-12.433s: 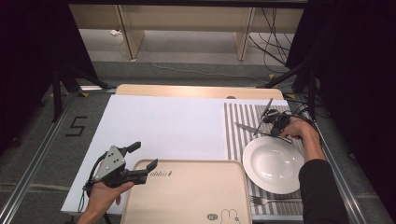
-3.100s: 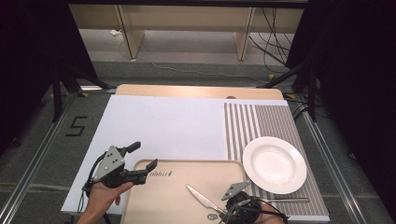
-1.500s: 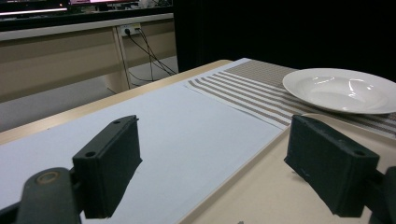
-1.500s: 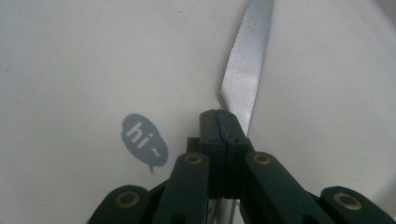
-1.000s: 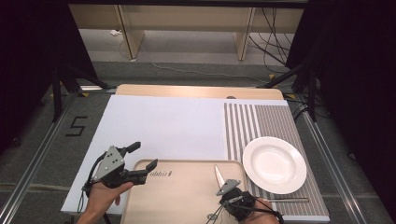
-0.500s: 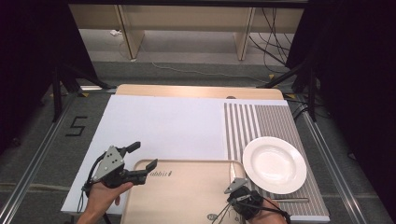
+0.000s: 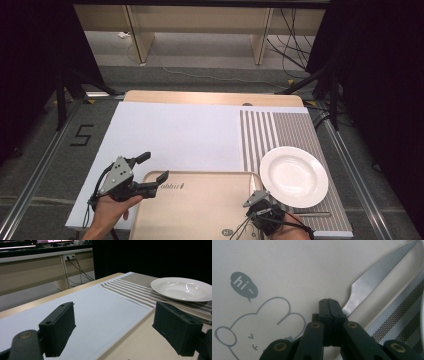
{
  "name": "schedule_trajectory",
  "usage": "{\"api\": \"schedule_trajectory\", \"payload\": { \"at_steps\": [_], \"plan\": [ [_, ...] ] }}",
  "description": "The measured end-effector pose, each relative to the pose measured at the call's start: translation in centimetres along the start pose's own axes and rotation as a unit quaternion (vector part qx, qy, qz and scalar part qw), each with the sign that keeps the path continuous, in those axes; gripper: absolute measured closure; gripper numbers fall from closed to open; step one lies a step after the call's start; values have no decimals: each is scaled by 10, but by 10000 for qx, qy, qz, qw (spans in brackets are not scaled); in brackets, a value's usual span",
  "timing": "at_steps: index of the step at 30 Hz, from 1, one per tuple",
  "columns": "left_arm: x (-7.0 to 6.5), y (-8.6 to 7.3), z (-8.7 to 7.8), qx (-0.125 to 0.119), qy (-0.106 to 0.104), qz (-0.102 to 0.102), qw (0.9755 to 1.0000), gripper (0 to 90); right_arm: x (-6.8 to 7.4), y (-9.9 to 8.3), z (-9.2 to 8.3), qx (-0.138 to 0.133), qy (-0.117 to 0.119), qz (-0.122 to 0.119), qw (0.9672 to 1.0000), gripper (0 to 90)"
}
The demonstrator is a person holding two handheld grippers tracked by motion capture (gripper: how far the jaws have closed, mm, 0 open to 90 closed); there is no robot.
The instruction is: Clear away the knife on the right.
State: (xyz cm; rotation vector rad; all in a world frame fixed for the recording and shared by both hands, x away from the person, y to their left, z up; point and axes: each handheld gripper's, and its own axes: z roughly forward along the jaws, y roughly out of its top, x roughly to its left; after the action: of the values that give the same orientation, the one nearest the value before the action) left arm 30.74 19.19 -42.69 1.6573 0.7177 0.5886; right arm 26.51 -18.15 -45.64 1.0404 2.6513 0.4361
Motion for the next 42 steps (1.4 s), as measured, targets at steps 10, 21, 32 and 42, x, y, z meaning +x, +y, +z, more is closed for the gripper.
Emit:
{"api": "schedule_trajectory", "payload": {
  "at_steps": [10,21,32,42],
  "plan": [
    [0,0,0,-4,-2,-1,10000,170,-4,-2,-4,-223,147,53,9996,790],
    [0,0,1,4,-12,-1,10000,171,-20,-1,-15,-1030,722,405,9912,470],
    [0,0,1,14,-17,-20,10000,170,-41,-9,-33,-1545,999,1171,9759,312],
    [1,1,1,-7,0,-52,10000,171,-51,-15,-37,-1712,978,1385,9705,195]
  ]
}}
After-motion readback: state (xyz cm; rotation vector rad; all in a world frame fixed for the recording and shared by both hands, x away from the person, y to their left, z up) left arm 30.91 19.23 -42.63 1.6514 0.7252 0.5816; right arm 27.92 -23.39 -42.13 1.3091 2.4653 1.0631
